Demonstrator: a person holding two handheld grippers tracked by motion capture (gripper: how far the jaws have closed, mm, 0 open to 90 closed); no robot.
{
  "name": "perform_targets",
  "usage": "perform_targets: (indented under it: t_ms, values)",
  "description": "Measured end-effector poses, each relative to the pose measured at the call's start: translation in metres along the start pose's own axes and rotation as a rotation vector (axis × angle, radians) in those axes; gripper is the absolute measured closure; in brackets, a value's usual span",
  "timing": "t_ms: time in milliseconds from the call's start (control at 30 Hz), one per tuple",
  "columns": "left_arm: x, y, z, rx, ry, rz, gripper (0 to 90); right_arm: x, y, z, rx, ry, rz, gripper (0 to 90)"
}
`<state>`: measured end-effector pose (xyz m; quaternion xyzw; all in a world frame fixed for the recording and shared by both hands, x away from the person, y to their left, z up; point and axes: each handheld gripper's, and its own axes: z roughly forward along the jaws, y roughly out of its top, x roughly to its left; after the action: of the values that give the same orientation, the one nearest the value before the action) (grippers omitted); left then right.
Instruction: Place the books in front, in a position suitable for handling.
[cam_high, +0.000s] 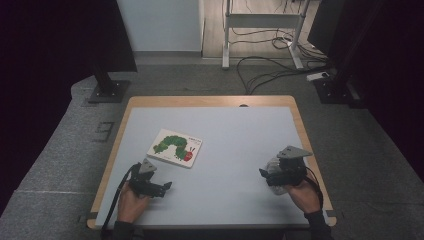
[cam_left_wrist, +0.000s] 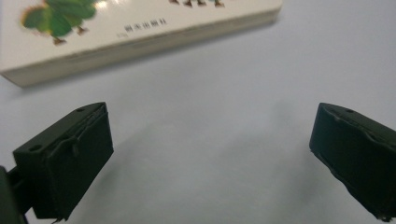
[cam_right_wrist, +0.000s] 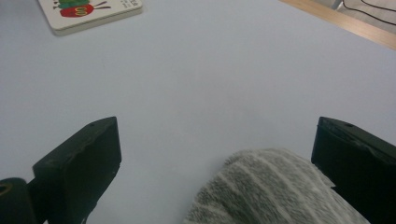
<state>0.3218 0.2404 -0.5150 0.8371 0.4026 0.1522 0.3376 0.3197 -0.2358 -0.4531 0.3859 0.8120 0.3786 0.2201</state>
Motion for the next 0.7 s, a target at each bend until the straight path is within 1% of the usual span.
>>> perform_targets:
  t_ms: [67,133,200,267,300,367,400,467,567,700]
  values:
    - [0.007,0.003,-0.003,-0.015,-0.011,-0.008,0.0,0.003,0.001,0.002,-0.005,0.006,0.002,0.0]
    - [0.013,0.006,-0.005,-0.013,-0.006,-0.008,0.0,0.006,0.003,0.005,-0.012,0.014,0.006,0.0]
    - [0.019,0.010,-0.008,0.000,0.002,0.000,0.0,0.008,0.004,0.007,-0.013,0.022,0.001,0.0]
    - [0.024,0.013,-0.009,-0.009,0.001,-0.002,0.0,0.010,0.006,0.010,-0.016,0.024,-0.004,0.0]
    - [0.027,0.015,-0.009,-0.004,-0.005,-0.003,0.0,0.012,0.007,0.011,-0.020,0.026,-0.008,0.0]
    - [0.031,0.021,-0.010,0.004,0.006,0.007,0.0,0.015,0.008,0.014,-0.020,0.032,-0.011,0.0]
    - [0.032,0.022,-0.009,-0.006,0.006,0.005,0.0,0.017,0.009,0.015,-0.022,0.033,-0.017,0.0]
    - [0.038,0.027,-0.009,-0.006,-0.015,0.001,0.0,0.019,0.010,0.018,-0.021,0.039,-0.017,0.0]
    - [0.046,0.036,-0.006,0.011,-0.018,0.011,0.0,0.023,0.011,0.024,-0.025,0.051,-0.028,0.0]
    - [0.055,0.047,0.000,0.021,-0.040,0.019,0.0,0.030,0.012,0.031,-0.029,0.078,-0.040,0.0]
